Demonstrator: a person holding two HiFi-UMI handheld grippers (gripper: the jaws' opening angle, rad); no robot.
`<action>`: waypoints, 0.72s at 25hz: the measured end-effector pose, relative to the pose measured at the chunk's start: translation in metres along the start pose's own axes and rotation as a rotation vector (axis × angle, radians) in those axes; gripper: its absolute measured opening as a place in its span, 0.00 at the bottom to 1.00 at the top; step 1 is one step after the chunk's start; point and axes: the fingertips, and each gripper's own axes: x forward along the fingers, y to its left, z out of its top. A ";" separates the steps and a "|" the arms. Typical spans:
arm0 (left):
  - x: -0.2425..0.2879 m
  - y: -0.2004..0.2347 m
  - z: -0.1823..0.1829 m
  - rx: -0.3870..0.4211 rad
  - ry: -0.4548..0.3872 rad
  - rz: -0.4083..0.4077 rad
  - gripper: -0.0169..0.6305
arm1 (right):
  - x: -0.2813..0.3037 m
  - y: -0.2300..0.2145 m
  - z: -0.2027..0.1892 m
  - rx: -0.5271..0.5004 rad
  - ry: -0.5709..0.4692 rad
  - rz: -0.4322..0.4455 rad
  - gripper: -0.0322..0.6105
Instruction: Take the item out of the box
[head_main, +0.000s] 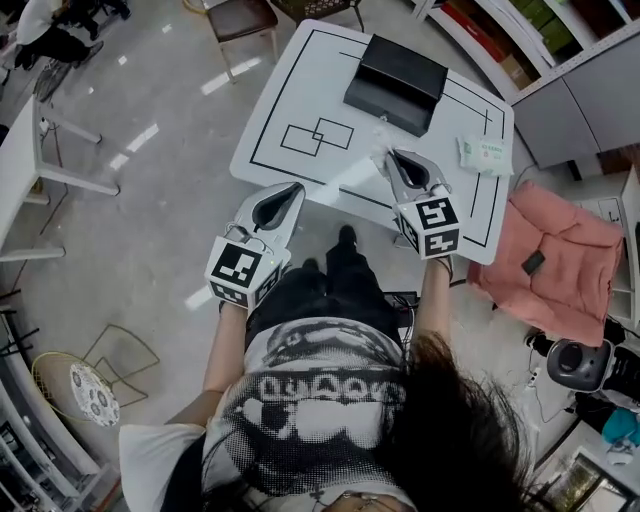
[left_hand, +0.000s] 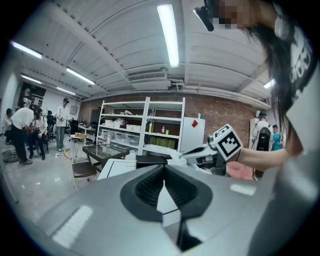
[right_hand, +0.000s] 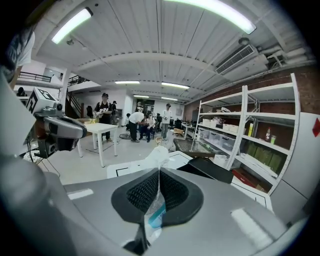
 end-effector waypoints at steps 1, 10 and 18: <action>-0.003 -0.001 -0.003 -0.002 0.004 -0.007 0.03 | -0.004 0.005 -0.003 0.005 0.004 -0.003 0.06; -0.008 -0.022 -0.009 -0.003 0.006 -0.063 0.03 | -0.040 0.028 -0.017 0.009 0.029 -0.013 0.06; -0.001 -0.051 -0.008 0.003 0.010 -0.075 0.03 | -0.077 0.025 -0.028 0.011 0.024 -0.008 0.06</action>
